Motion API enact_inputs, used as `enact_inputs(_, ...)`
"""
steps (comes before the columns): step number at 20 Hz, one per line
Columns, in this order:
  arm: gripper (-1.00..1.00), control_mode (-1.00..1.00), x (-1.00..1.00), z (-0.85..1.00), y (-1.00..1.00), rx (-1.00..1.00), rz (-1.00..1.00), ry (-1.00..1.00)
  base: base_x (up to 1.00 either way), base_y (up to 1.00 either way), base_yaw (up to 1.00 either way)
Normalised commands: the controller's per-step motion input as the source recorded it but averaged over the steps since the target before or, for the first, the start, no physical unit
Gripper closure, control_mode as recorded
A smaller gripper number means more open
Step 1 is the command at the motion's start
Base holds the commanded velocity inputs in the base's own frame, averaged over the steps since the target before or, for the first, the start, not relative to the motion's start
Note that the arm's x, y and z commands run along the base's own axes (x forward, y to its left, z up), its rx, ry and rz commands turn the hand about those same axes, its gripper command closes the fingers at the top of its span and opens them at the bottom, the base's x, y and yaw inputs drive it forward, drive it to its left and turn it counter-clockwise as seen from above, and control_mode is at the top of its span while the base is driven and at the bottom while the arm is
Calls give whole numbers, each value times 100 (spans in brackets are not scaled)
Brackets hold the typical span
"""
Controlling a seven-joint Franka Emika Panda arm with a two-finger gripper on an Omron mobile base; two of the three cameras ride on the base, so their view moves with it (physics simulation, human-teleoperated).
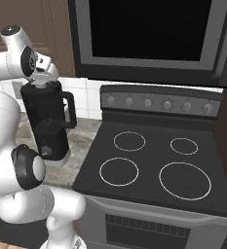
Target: Open the blender lid, put the apple in the blender, close the lid, and start the blender.
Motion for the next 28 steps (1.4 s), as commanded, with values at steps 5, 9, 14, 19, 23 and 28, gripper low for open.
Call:
enact_inputs(5, -100, -100, 2, -32, 11, 0, 0, 2, 0, 0, 0)
enact_inputs(9, 100, -100, 0, -47, 0, 0, 0, 2, 0, 0, 0)
enact_inputs(14, 100, -100, -3, -59, 0, 0, 0, 2, 0, 0, 0)
enact_inputs(19, 100, -100, -3, -33, 0, 2, 0, 0, 0, 0, 0)
enact_inputs(23, 100, -100, -1, -7, 0, 0, 0, 0, 0, 0, 0)
enact_inputs(28, 100, -100, -7, 22, 0, 0, 0, 0, 0, 0, 0)
